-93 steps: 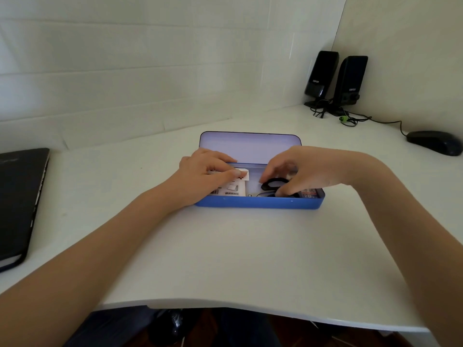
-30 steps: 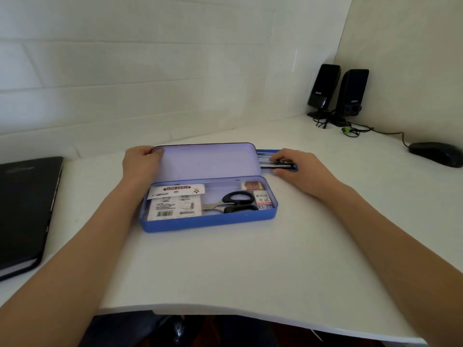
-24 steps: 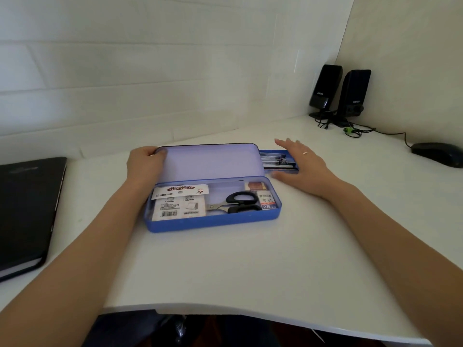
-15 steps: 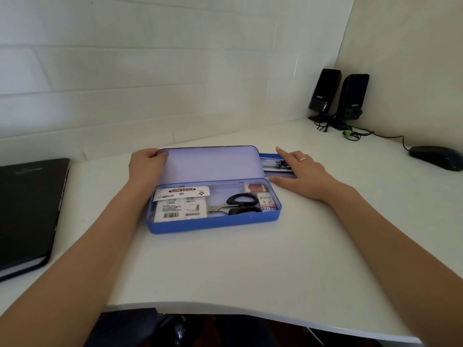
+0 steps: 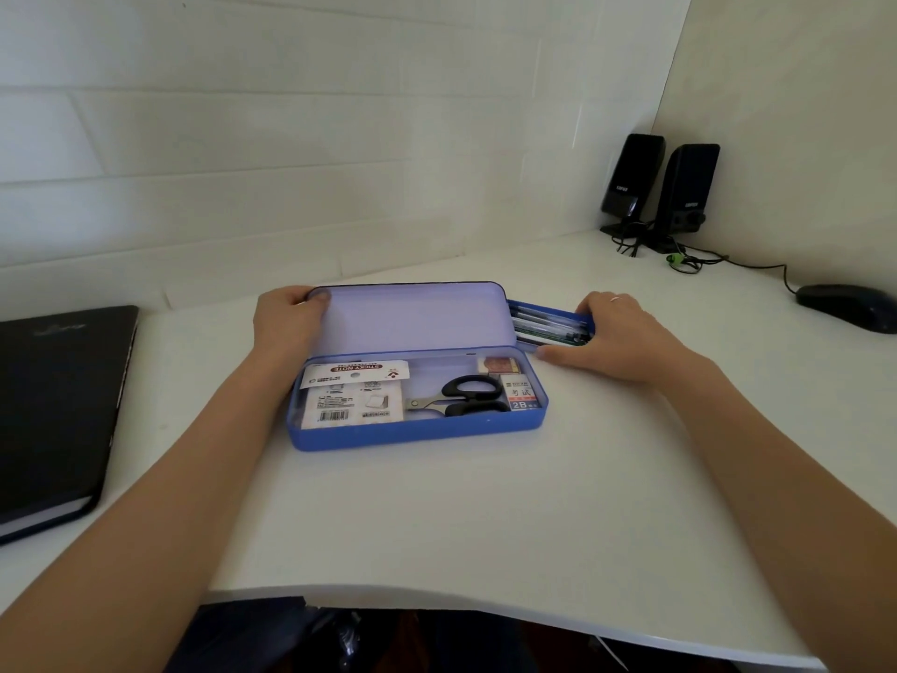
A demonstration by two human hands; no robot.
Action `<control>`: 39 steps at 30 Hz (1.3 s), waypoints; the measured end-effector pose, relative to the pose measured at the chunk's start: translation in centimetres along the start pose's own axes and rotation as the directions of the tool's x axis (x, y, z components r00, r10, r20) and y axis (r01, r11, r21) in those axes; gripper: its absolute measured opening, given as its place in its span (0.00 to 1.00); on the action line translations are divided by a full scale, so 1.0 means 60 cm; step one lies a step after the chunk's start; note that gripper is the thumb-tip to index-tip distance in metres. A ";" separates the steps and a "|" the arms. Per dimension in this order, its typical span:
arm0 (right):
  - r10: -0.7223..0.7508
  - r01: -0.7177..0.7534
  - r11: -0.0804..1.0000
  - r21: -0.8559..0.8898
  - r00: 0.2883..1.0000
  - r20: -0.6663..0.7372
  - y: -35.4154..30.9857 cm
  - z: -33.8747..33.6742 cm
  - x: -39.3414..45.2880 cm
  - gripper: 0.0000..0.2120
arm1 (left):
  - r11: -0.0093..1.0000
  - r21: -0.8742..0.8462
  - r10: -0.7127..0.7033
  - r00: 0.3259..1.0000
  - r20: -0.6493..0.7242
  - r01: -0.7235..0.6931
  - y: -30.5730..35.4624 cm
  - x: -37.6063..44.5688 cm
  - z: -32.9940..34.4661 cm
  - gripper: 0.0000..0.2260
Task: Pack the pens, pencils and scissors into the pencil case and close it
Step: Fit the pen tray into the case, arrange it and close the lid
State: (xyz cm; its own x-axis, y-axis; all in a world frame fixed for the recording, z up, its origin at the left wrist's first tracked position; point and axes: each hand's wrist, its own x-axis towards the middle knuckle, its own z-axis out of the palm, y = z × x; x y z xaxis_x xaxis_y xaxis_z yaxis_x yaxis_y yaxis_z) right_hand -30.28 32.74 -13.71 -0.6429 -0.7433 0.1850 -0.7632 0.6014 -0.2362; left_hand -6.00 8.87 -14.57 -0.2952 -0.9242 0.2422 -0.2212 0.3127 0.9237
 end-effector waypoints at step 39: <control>-0.335 0.275 0.930 0.243 0.908 0.252 -0.100 -0.035 -0.070 0.36 | 0.993 0.097 0.021 0.924 0.383 -0.063 0.028 -0.044 0.048 0.22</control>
State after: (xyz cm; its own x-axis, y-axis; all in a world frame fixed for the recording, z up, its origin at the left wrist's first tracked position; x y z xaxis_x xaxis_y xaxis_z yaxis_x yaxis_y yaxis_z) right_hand -23.13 32.89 -11.07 -0.3121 -0.9500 0.0063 -0.8715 0.2836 -0.4002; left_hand -8.29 12.45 -14.51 -0.6331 -0.7631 0.1297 -0.2915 0.3903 0.8733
